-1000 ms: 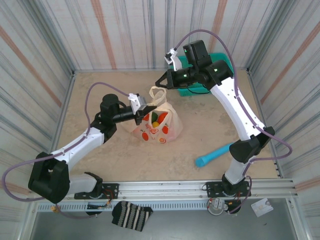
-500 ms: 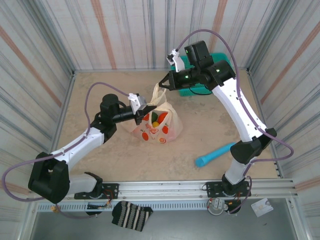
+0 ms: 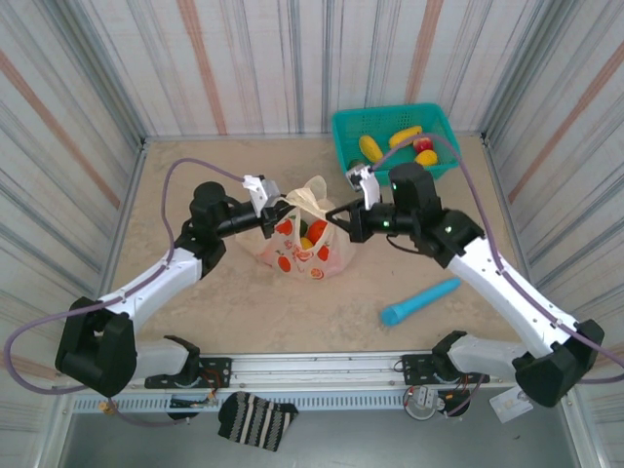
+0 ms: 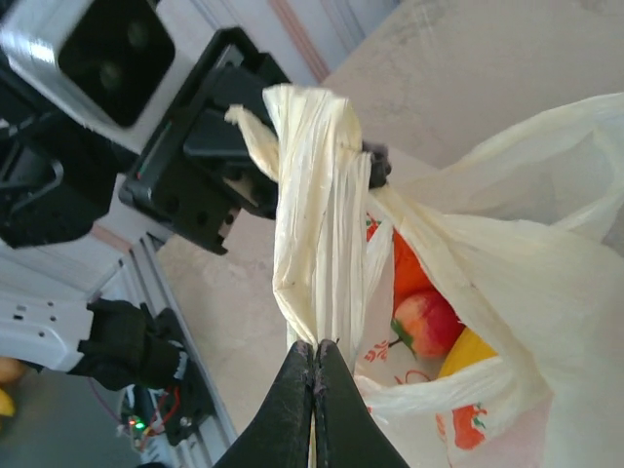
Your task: Place the fake fruits into the plastic bag and tie a complex knot
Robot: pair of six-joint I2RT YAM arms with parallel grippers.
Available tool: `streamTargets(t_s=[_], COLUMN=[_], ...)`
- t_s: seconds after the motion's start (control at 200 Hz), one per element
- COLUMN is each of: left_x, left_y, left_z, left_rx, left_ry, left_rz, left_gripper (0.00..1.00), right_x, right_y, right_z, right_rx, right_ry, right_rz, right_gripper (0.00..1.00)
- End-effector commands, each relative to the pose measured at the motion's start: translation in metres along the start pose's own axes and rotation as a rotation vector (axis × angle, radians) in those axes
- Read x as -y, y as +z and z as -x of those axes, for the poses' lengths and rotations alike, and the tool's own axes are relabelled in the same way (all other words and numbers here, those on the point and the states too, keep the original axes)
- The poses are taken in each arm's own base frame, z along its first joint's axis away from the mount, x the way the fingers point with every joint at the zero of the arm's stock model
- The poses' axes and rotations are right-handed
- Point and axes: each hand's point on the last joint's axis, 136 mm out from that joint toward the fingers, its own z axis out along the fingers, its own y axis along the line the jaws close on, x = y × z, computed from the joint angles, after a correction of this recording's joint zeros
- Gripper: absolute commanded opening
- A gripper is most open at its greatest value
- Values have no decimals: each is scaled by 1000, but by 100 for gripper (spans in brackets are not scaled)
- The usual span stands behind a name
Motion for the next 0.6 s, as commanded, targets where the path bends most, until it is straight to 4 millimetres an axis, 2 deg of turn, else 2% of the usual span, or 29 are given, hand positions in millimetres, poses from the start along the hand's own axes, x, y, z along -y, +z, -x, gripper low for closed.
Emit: streamTargets(t_s=[0.0, 0.065, 0.25, 0.386, 0.501, 0.596], left_x=[-21, -21, -18, -14, -9, -7], left_y=[-7, -8, -7, -6, -4, -3], left_z=[-1, 0, -1, -3, -4, -5], left_rx=[5, 6, 2, -2, -5, -12], left_ry=[-38, -39, -52, -55, -63, -70], left_rz=[94, 93, 75, 49, 7, -8], left_gripper=[0, 0, 2, 3, 4, 10], right_x=[-4, 4, 32, 57, 65, 73], right_y=[18, 35, 70, 77, 82, 84], right_z=[-7, -18, -15, -6, -1, 0], right_rx=[54, 16, 41, 101, 122, 129], right_ry=[-93, -93, -26, -19, -19, 1], right_rz=[30, -1, -91, -205, -232, -249], right_gripper=[0, 0, 0, 0, 0, 0])
